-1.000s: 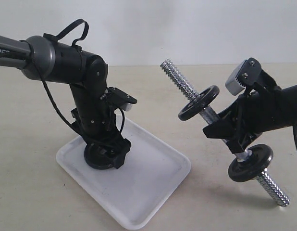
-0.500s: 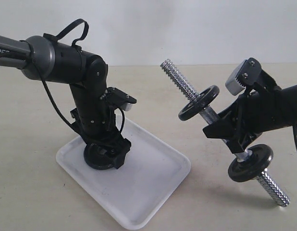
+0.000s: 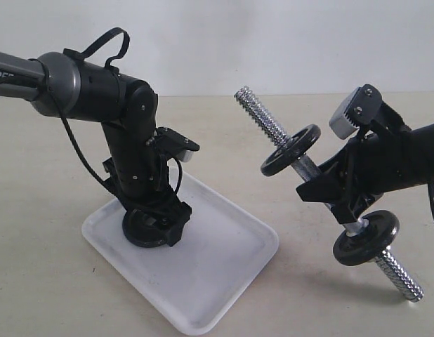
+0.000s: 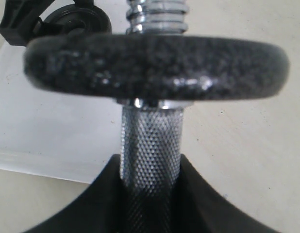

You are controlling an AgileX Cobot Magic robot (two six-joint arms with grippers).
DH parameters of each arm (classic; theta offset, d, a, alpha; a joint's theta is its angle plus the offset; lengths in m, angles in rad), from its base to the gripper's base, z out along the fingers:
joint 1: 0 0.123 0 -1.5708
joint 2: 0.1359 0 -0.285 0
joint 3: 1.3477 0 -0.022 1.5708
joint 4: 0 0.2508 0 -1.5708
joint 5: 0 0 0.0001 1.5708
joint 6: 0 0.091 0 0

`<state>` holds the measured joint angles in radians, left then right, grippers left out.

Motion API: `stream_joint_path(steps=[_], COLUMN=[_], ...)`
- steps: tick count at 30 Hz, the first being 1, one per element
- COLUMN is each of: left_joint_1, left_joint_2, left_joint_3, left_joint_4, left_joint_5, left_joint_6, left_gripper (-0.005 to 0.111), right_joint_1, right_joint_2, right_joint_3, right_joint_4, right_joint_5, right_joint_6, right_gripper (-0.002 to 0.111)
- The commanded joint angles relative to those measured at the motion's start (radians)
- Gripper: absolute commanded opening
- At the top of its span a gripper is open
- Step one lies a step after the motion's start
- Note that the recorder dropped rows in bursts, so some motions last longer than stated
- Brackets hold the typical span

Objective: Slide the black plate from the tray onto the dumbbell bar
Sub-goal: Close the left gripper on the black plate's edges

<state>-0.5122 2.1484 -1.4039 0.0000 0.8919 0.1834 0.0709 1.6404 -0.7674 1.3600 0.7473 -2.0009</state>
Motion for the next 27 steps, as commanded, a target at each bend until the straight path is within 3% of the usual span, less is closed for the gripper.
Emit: stream_joint_path(steps=[1,9,27], left_joint_1=[-0.005,-0.005,-0.005], left_joint_2=[0.027,-0.063,-0.095], left_joint_3=[0.018,0.018,0.018], left_joint_4=[0.0,-0.014,-0.017], left_joint_5=[-0.005,-0.057,-0.01], left_joint_6=[-0.012,-0.008,0.005], left_gripper=[0.004,0.004,0.004], right_joint_1=[-0.002,-0.002,-0.002], right_joint_2=[-0.053,-0.053,-0.053], right_joint_3=[-0.034,-0.034,-0.034], right_joint_4=[0.123,0.123,0.094], right_joint_5=[0.113,0.113,0.084], right_joint_6=[0.012,0.012,0.024], right_gripper=[0.0,0.0,0.0])
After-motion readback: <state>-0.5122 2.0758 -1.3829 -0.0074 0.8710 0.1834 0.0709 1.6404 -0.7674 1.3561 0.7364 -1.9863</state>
